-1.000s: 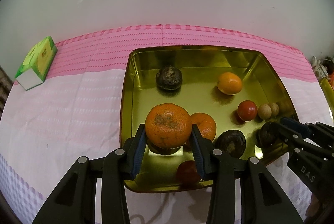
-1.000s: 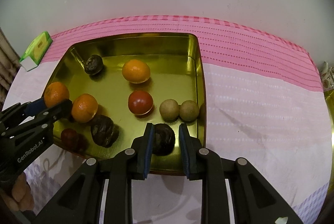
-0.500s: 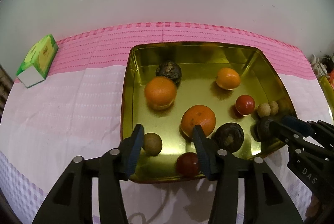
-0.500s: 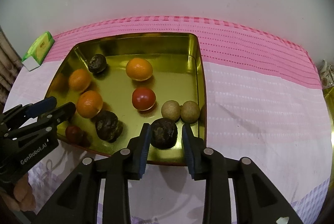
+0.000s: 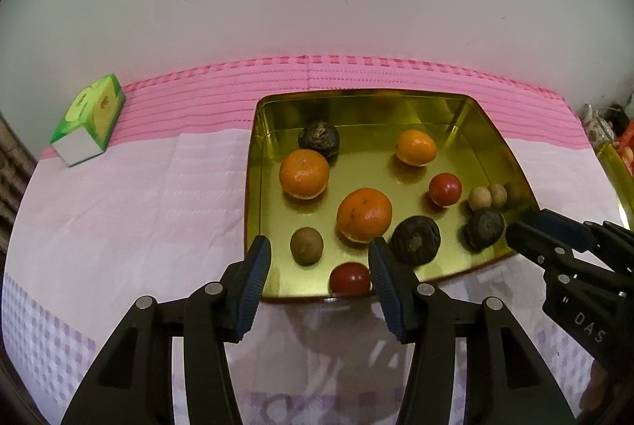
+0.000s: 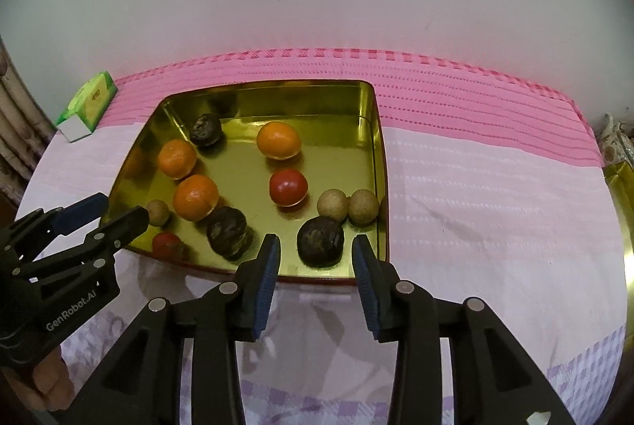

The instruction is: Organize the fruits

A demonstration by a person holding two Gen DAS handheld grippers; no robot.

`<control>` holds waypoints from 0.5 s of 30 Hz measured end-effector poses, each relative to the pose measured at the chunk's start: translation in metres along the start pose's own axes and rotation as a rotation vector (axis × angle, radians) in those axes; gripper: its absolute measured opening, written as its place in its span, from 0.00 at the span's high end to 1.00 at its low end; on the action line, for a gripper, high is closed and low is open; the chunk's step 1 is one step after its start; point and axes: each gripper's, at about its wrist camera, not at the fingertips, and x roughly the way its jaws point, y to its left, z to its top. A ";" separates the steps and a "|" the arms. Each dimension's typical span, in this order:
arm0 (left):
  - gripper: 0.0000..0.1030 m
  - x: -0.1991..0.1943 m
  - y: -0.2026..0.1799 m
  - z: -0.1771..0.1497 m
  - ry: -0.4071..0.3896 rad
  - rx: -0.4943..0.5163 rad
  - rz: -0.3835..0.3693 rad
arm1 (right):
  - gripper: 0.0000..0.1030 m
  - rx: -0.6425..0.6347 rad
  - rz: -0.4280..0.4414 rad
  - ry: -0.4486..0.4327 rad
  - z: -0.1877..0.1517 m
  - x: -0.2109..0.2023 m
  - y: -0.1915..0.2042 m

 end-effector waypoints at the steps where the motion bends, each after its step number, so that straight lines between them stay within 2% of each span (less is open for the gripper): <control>1: 0.49 -0.003 0.001 -0.002 -0.002 -0.004 0.002 | 0.64 0.000 0.001 -0.004 -0.001 -0.003 0.000; 15: 0.49 -0.033 0.003 -0.036 -0.010 -0.008 0.030 | 0.57 -0.039 0.000 -0.027 -0.032 -0.033 0.016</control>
